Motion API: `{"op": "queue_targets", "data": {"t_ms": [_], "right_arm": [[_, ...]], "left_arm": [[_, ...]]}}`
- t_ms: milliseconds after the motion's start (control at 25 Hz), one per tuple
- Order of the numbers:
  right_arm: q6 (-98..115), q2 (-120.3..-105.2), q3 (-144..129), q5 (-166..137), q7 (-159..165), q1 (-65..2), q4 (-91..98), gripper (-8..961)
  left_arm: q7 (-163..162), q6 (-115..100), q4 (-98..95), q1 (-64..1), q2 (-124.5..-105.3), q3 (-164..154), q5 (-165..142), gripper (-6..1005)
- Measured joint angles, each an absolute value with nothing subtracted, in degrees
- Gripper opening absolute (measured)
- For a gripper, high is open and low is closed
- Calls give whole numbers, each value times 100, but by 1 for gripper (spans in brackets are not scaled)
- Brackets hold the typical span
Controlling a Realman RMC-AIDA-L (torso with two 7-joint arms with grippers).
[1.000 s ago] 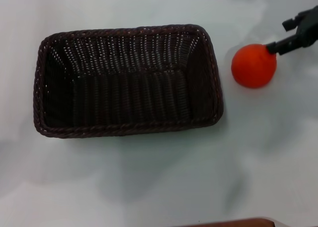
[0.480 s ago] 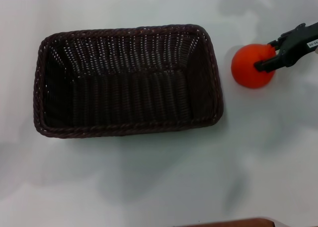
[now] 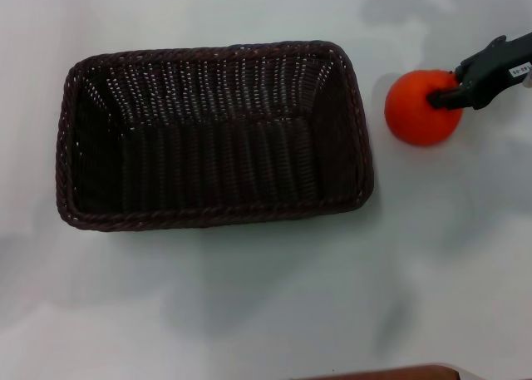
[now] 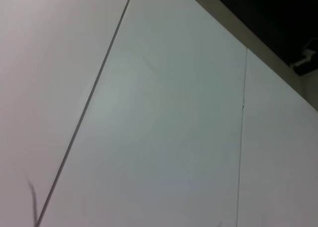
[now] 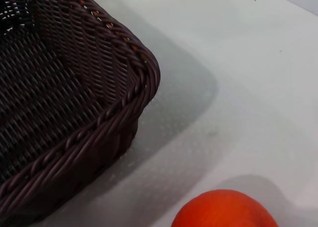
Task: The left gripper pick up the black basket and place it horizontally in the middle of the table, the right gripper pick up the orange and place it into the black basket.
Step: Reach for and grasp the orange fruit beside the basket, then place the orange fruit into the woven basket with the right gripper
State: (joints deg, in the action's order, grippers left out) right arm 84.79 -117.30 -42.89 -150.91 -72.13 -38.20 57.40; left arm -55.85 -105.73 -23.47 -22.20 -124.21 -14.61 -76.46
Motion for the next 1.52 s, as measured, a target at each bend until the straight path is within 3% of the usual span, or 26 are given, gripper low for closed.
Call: {"op": "queue_targets", "data": {"t_ms": [160, 520, 680, 760, 1000, 1240, 1440, 1520], "right_arm": [[8488, -11731, -4283, -15045, -7228, -3806, 5740, 315], [8546, -11579, -3852, -13743, -7515, -3546, 5739, 253], [8567, -11578, -3453, -12479, -7858, -3355, 5722, 235], [8708, -11621, -3390, -11614, -8080, -3260, 5669, 226], [9009, -11966, -4190, -10002, -8445, -3427, 5358, 185], [8695, -11984, -5518, -9490, -8977, -3929, 4287, 131], [8508, -11987, -5793, -9359, -9164, -3960, 4052, 223], [8539, -11971, -5746, -9280, -9197, -3906, 4035, 393]], "left_arm": [[-5588, -10567, -2347, -2237, -12419, -1459, -7646, 663], [-5595, -10590, -2347, -2241, -12419, -1459, -7645, 663], [-5598, -10600, -2347, -2228, -12419, -1448, -7643, 663], [-5598, -10600, -2346, -2226, -12421, -1445, -7642, 663], [-5599, -10597, -2256, -2249, -12422, -1443, -7638, 663], [-5599, -10605, -2222, -2258, -12419, -1452, -7637, 663], [-5599, -10608, -2216, -2235, -12427, -1450, -7637, 663], [-5603, -10609, -2214, -2228, -12428, -1450, -7637, 663]]}}
